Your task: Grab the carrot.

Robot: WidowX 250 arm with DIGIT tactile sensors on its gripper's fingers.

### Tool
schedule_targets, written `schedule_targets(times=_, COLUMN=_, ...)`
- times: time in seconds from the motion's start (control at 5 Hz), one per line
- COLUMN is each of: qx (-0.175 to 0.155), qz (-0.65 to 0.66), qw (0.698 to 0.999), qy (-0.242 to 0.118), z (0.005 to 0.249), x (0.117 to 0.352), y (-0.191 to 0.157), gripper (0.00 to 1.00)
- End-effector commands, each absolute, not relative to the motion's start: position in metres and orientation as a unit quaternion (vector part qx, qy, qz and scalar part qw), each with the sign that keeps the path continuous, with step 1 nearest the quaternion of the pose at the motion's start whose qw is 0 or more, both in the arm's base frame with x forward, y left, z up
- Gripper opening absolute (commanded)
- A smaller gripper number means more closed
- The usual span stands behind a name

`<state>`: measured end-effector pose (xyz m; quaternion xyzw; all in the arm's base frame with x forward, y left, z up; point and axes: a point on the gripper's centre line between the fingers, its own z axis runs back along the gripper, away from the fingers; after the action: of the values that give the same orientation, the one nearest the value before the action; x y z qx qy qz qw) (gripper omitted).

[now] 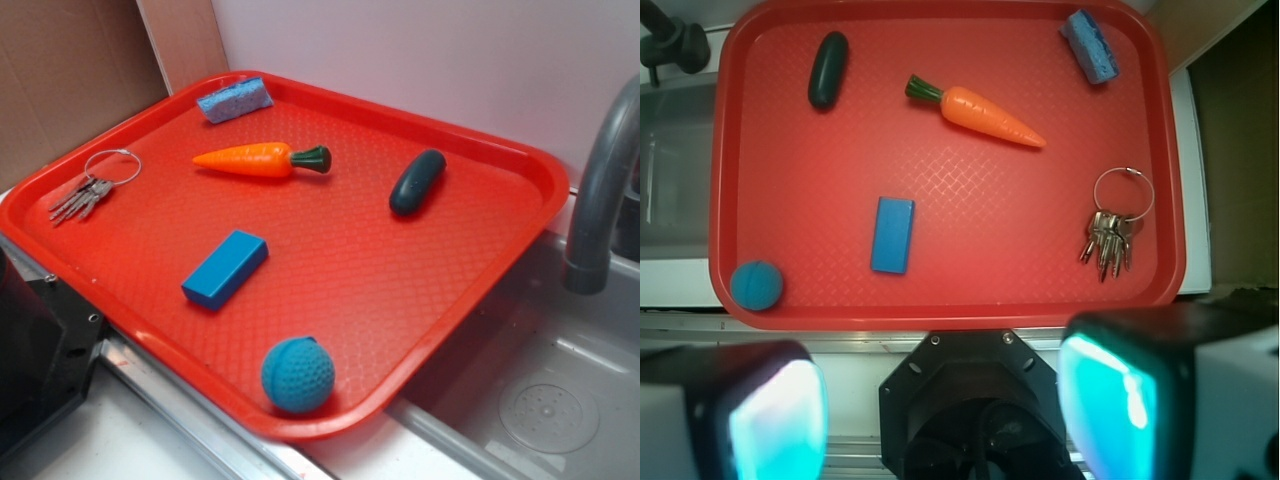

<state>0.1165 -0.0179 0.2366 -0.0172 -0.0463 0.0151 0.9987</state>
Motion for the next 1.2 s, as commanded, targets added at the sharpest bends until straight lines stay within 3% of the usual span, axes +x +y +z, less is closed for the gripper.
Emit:
schedule_targets(times=0.0, qx=-0.017, qz=0.015, qw=0.999, qy=-0.046, z=0.237, x=0.117, y=-0.018, gripper=1.0)
schedule_targets(times=0.6, qx=-0.017, qz=0.015, qw=0.999, qy=-0.046, z=0.237, x=0.117, y=-0.018, gripper=1.0)
schedule_targets(times=1.0, qx=0.013, qz=0.026, qw=0.998, qy=-0.055, z=0.221, x=0.207, y=-0.033, gripper=1.0)
